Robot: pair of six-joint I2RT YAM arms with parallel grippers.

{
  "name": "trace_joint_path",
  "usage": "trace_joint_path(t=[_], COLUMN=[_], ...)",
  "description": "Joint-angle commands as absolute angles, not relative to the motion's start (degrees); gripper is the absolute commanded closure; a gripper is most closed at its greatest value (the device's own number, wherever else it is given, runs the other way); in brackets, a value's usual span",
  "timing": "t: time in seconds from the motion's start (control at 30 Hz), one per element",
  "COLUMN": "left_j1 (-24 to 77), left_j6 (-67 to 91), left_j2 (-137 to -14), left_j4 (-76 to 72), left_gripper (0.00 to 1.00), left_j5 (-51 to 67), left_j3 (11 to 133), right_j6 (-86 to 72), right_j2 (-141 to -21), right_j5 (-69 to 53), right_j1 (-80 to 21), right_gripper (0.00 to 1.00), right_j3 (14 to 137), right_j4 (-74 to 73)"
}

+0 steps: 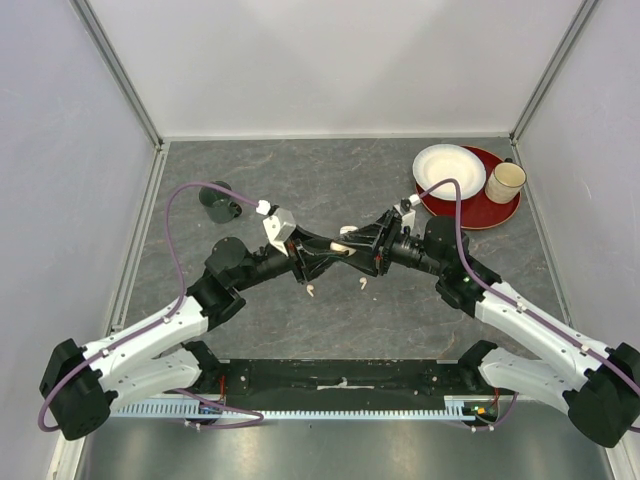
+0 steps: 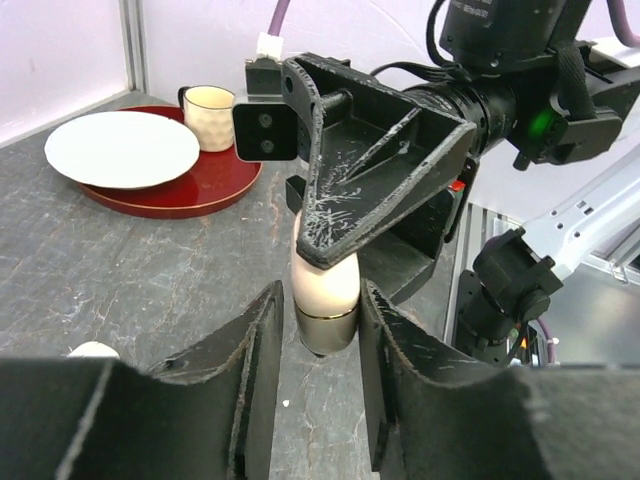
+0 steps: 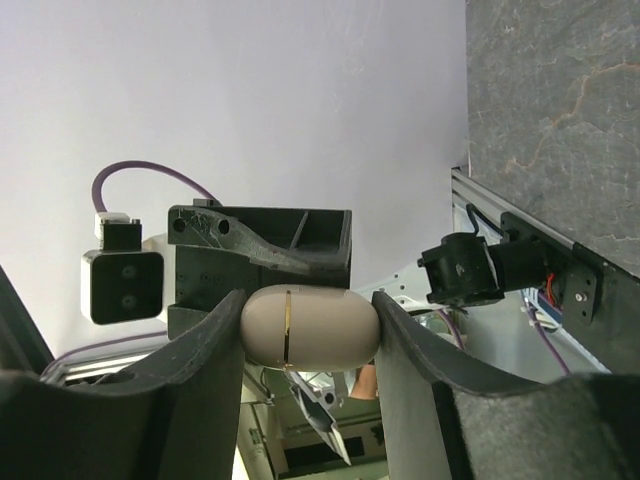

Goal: Insert the wireless bluetooth earbuds into the charging case
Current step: Pick up the charging case at the center of the board.

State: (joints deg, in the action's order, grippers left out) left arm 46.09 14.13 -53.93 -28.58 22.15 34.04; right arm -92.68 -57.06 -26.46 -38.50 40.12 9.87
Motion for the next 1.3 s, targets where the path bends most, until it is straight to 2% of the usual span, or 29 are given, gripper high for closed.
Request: trace_joint_path(t=[0.0,0.13,0.37,1.27], left_j1=[45.88,45.88,45.97,46.32], left_j6=[16.43,18.37,18.63,20.92], left_j2=[-55.54,-57.21,-59.94,-63.81], left_j4=[-36.46,-46.90,-55.71,-59.68], left_gripper=[0.56,0.51,0.50,0.52], left_j5=[19.43,19.25,17.93,20.13], left_j3=[32.27,29.62,27.86,29.27], right_j6=[-98.08,-100.72,-103.88,-106.08], right_j2=[-55.90,-56.60,-57.04,-57.66], right_j5=[-26.54,-27.07,-26.81,-26.72], right_j1=[-38.76,-38.85,-38.76,-38.76], right_gripper=[0.99,1.00,1.00,1.00], right_j3=[39.55,38.94,37.97,36.83], right_j4=[16.43,19.76,23.11,26.54])
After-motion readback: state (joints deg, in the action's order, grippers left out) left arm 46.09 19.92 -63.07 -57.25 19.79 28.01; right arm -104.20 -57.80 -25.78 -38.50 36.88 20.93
